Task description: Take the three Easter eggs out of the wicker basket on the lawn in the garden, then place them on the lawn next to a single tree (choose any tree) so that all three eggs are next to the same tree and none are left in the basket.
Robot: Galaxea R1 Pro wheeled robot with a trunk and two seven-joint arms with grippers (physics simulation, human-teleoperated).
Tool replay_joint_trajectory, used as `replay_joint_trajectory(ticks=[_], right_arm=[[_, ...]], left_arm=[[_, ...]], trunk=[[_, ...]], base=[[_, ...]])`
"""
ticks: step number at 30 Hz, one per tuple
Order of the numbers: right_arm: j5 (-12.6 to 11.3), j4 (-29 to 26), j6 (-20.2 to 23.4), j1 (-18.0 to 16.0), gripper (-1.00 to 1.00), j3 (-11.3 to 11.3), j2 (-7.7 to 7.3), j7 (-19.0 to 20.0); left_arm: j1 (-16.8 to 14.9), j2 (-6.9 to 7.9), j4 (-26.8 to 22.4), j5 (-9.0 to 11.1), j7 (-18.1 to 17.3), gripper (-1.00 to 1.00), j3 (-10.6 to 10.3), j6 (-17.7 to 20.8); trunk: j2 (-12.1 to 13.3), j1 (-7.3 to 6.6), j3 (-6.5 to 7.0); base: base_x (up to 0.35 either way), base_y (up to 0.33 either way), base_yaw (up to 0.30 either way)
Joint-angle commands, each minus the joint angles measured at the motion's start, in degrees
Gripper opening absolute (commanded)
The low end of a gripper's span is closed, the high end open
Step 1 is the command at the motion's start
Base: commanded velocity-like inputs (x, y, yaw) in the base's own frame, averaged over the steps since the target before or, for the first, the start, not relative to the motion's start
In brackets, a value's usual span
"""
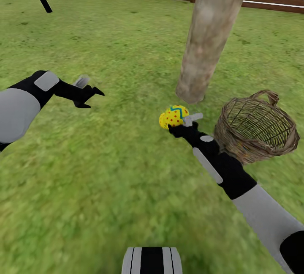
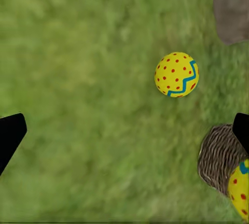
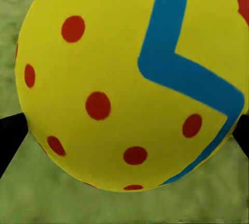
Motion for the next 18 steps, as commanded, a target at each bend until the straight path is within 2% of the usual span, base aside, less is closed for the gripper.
replay_joint_trajectory(ticks=[1, 2, 5, 8, 11, 12, 14, 18], right_arm=[[-0.72, 0.28, -5.45, 2.80, -1.00, 0.19, 0.01, -6.98], [-0.79, 1.56, -9.43, 4.18, -1.00, 0.19, 0.03, -10.24], [-2.00, 8.10, -18.83, 6.63, -1.00, 0.17, 0.03, -13.80], [-6.92, 12.68, -27.34, 8.77, -1.00, 0.28, 0.04, -14.09], [-8.05, 13.67, -29.69, 11.93, -1.00, 0.58, 0.29, -13.89], [-8.07, 13.92, -30.05, 13.02, -1.00, 0.68, 1.13, -13.77], [-7.95, 14.12, -30.19, 13.51, -1.00, 1.07, 1.75, -13.67], [-7.84, 14.11, -30.81, 15.33, -1.00, 2.40, 1.88, -13.73]], left_arm=[[-0.01, -0.05, 1.19, 0.46, -0.10, 1.00, -0.37, 0.22], [0.02, -0.02, 1.75, 0.46, -0.12, 1.00, -0.37, 0.17], [0.60, 0.16, 2.20, 0.29, -0.09, 1.00, -0.37, -0.20], [1.15, 1.34, 2.25, 0.23, -0.06, 1.00, -0.41, -2.46], [1.25, 1.53, 2.26, 0.26, -0.05, 1.00, -0.42, -3.09], [1.26, 1.49, 2.31, 0.29, -0.05, 1.00, -0.45, -3.16], [1.35, 1.50, 2.33, 0.25, 0.07, 1.00, -0.45, -3.20], [1.44, 1.64, 2.32, -1.67, 0.05, 1.00, -0.44, -3.22]], trunk=[[-0.02, -0.01, -0.03], [-0.02, -0.01, -0.03], [-0.02, -0.01, -0.03], [-0.02, -0.01, -0.03], [-0.02, -0.01, -0.03], [-0.02, -0.01, -0.03], [-0.02, -0.01, -0.03], [-0.02, -0.01, -0.03]], base=[[0.000, 0.000, 0.000], [0.000, 0.000, 0.000], [0.000, 0.000, 0.000], [0.000, 0.000, 0.000], [0.000, 0.000, 0.000], [0.000, 0.000, 0.000], [0.059, 0.050, 0.000], [0.228, 0.176, 0.000]])
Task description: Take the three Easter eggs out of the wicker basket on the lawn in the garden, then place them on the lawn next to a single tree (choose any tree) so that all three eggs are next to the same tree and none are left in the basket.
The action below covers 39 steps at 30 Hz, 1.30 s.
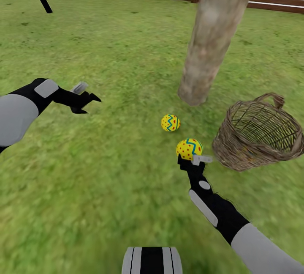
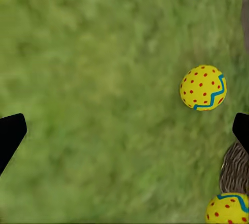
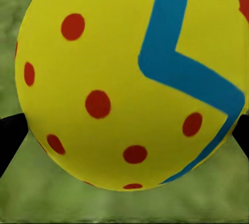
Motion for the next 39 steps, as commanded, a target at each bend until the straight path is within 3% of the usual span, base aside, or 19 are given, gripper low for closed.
replay_joint_trajectory(ticks=[1, 3, 5, 6, 9, 11, 14, 20, 30, 39], right_arm=[[-0.55, -0.04, -1.11, 0.34, -1.00, 0.38, -0.09, -0.38], [-0.67, 1.20, -2.44, 0.65, -1.00, 0.60, 0.32, -0.44], [-0.50, 6.35, -3.16, 0.74, -1.00, 0.44, 2.43, -0.40], [-0.41, 10.75, -3.97, 0.70, -1.00, 0.16, 4.26, -0.39], [-0.34, 16.69, -9.38, 0.60, -1.00, -0.05, 5.59, -0.39], [-0.33, 17.69, -13.50, 0.58, -1.00, -0.12, 5.60, -0.38], [-0.33, 18.01, -15.43, 0.59, -1.00, -0.84, 5.52, -0.38], [-0.41, 18.08, -15.71, 0.59, -1.00, -3.36, 5.44, -0.42], [-0.58, 21.94, -15.55, 0.22, -1.00, -3.66, 5.40, -0.46], [-0.67, 22.10, -15.63, 0.15, -1.00, -3.67, 4.24, -0.47]], left_arm=[[0.00, -0.03, -0.04, 0.43, -0.10, 1.00, -0.38, 0.24], [0.00, -0.28, -0.03, 0.34, -0.15, 1.00, -0.34, 0.24], [0.00, -0.36, -0.07, 0.32, -0.16, 1.00, -0.33, 0.30], [0.00, -0.19, -0.15, 0.31, -0.22, 1.00, -0.32, 0.29], [0.00, -0.12, -0.35, 0.36, -0.25, 1.00, -0.32, 0.25], [0.00, -0.26, -0.28, 0.28, -0.10, 1.00, -0.37, 0.19], [0.00, -0.38, -0.15, 0.30, -0.04, 1.00, -0.37, 0.24], [0.69, -0.56, -0.03, 0.31, -0.08, 1.00, -0.32, 0.26], [0.80, -1.26, -0.03, 0.15, -0.16, 1.00, -0.32, 0.30], [0.82, -1.20, -0.03, 0.13, -0.06, 1.00, -0.32, 0.79]], trunk=[[-0.01, 0.02, -0.04], [-0.01, 0.02, -0.04], [-0.01, 0.02, -0.04], [-0.01, 0.02, -0.04], [-0.01, 0.02, -0.04], [-0.01, 0.02, -0.04], [-0.01, 0.02, -0.04], [-0.01, 0.02, -0.04], [-0.01, 0.02, -0.04], [-0.01, 0.02, -0.04]], base=[[0.279, 0.186, 0.000], [0.284, 0.185, 0.000], [0.290, 0.172, 0.000], [0.307, 0.090, 0.000], [0.317, 0.027, 0.000], [0.319, -0.048, 0.000], [0.247, -0.134, 0.000], [0.122, -0.019, 0.000], [0.307, 0.088, 0.000], [0.167, -0.026, 0.000]])
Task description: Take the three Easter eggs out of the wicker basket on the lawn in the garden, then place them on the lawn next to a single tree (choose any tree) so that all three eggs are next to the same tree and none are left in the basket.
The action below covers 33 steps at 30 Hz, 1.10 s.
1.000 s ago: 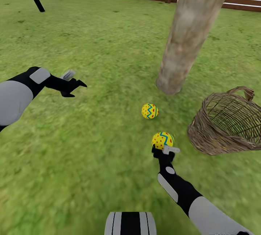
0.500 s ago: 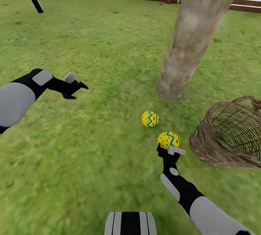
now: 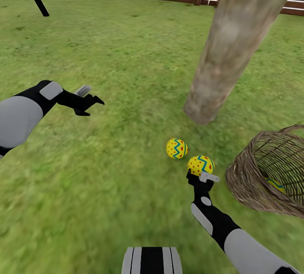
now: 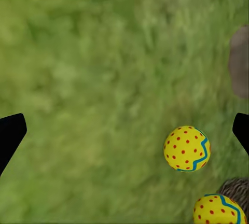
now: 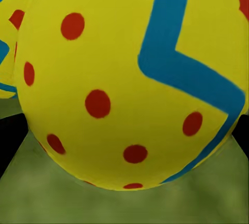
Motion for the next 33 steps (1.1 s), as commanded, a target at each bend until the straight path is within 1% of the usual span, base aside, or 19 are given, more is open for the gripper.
replay_joint_trajectory(ticks=[1, 4, 6, 8, 9, 10, 11, 13, 16, 24, 26, 27, 28, 29, 31, 32, 33], right_arm=[[-0.60, -0.04, -0.34, -0.06, -1.00, 0.48, -0.12, -0.35], [-0.61, -0.04, -0.37, -0.06, -1.00, 0.48, -0.17, -0.39], [-0.61, -0.04, -0.38, -0.06, -1.00, 0.39, -0.50, -0.44], [-0.61, -0.04, -0.37, -0.06, -1.00, -1.37, -0.64, -0.43], [-0.61, -0.04, -0.36, -0.06, 1.00, -2.13, -0.66, -0.43], [-0.59, -0.04, -0.35, -0.06, 1.00, -2.61, -0.68, -0.43], [-0.57, -0.04, -0.39, -0.06, 1.00, -2.83, -0.70, -0.42], [-0.49, -0.04, -0.42, -0.06, 1.00, -2.91, -0.74, -0.42], [-0.37, -0.11, -0.48, -0.06, 1.00, -2.97, -0.77, -0.42], [-0.22, -0.72, -0.58, -0.06, 1.00, -2.93, -0.86, -0.64], [-0.13, -1.83, -0.93, -0.06, 1.00, -2.82, -0.85, -0.79], [-0.10, -4.74, -0.96, -0.06, 1.00, -2.74, -0.93, -1.47], [-0.06, -6.45, -0.68, -0.05, 1.00, -2.70, -1.07, -2.25], [0.09, -8.66, 0.40, -0.05, 1.00, -2.61, -1.37, -3.79], [0.54, -12.71, 5.03, -0.06, 1.00, -2.62, -1.64, -6.34], [0.60, -14.87, 7.03, -0.06, 1.00, -2.66, -1.71, -6.89], [0.62, -18.94, 11.23, -0.06, 1.00, -2.73, -1.77, -7.79]], left_arm=[[-0.01, 0.02, -0.04, 0.56, -0.01, 1.00, -0.42, 0.24], [-0.02, 0.03, -0.04, 0.56, 0.03, 1.00, -0.42, 0.29], [0.02, 0.03, -0.04, 0.56, 0.09, 1.00, -0.43, 0.30], [0.05, 0.15, -0.04, 0.53, 0.08, 1.00, -0.47, 0.37], [0.05, 0.18, -0.04, 0.50, 0.06, 1.00, -0.49, 0.38], [0.05, 0.25, -0.04, 0.34, 0.04, 1.00, -0.50, 0.38], [0.05, 0.36, -0.04, -0.23, 0.02, 1.00, -0.50, 0.38], [0.05, 0.43, -0.04, -1.08, 0.00, 1.00, -0.51, 0.41], [0.05, 0.54, -0.05, -1.50, -0.05, 1.00, -0.51, 0.40], [0.05, 0.66, -0.04, -1.55, 0.03, 1.00, -0.51, 0.39], [0.05, 0.65, -0.04, -1.55, 0.05, 1.00, -0.51, 0.39], [0.08, 0.65, -0.04, -1.55, 0.09, 1.00, -0.51, 0.37], [0.10, 0.65, -0.04, -1.58, 0.10, 1.00, -0.51, 0.36], [0.20, 0.63, -0.04, -1.61, 0.11, 1.00, -0.56, 0.33], [0.75, 0.56, -0.04, -1.63, 0.12, 1.00, -0.65, 0.18], [0.85, 0.53, -0.04, -1.63, 0.12, 1.00, -0.66, 0.16], [0.93, 0.53, -0.04, -1.63, 0.12, 1.00, -0.67, 0.08]], trunk=[[-0.01, 0.02, -0.04], [-0.01, 0.02, -0.04], [-0.01, 0.02, -0.04], [-0.01, 0.02, -0.04], [-0.01, 0.02, -0.04], [-0.01, 0.02, -0.04], [-0.01, 0.02, -0.04], [-0.01, 0.02, -0.04], [-0.01, 0.02, -0.04], [0.09, -0.19, 1.73], [0.12, -0.24, 2.18], [0.13, -0.27, 2.40], [0.15, -0.29, 2.62], [0.15, -0.29, 2.62], [0.15, -0.29, 2.62], [0.15, -0.29, 2.62], [0.15, -0.29, 2.62]], base=[[0.156, -0.001, 0.000], [0.098, 0.000, 0.000], [0.252, 0.000, 0.000], [0.089, 0.000, 0.000], [0.031, 0.000, 0.000], [0.013, 0.000, 0.000], [0.005, 0.000, 0.000], [0.002, 0.000, 0.000], [0.000, 0.000, 0.000], [0.000, 0.000, 0.000], [0.000, 0.000, 0.000], [0.000, 0.000, 0.000], [0.000, 0.000, 0.000], [0.000, 0.000, 0.000], [0.000, 0.000, 0.000], [0.000, 0.000, 0.000], [0.000, 0.000, 0.000]])
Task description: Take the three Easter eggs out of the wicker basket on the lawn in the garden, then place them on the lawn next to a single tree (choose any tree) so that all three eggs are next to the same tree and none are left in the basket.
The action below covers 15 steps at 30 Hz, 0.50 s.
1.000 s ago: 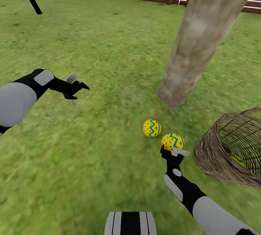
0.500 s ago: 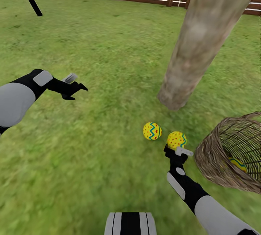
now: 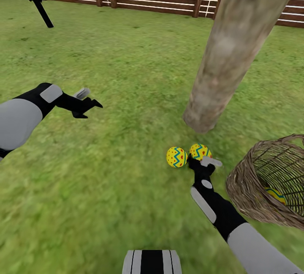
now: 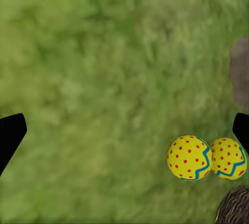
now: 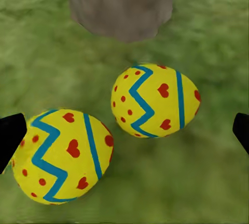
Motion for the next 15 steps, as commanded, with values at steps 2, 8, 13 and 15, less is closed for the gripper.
replay_joint_trajectory(ticks=[2, 8, 13, 15], right_arm=[[-0.82, -9.58, 12.99, -0.05, 1.00, 0.00, -0.07, -2.20], [-2.32, -32.67, 49.80, -0.95, 1.00, -9.69, 6.23, -5.80], [-9.11, -16.29, 53.78, -16.11, 1.00, -11.46, 3.86, -6.15], [-11.42, -5.86, 54.60, -22.57, 1.00, -11.42, 3.12, -6.09]], left_arm=[[0.07, -0.03, -0.04, 0.56, 0.01, 1.00, -0.42, 0.14], [0.22, -0.07, -0.04, 0.32, 0.04, 1.00, -0.44, 0.10], [0.23, -0.23, -0.04, 0.31, 0.05, 1.00, -0.44, 0.03], [0.24, -0.22, -0.04, 0.31, 0.05, 1.00, -0.44, -0.01]], trunk=[[-0.01, 0.00, -0.04], [-0.01, 0.00, -0.04], [-0.01, 0.00, -0.04], [-0.01, 0.00, -0.04]], base=[[0.000, 0.000, 0.000], [0.000, 0.000, 0.000], [0.000, 0.000, 0.000], [0.000, 0.000, 0.000]])
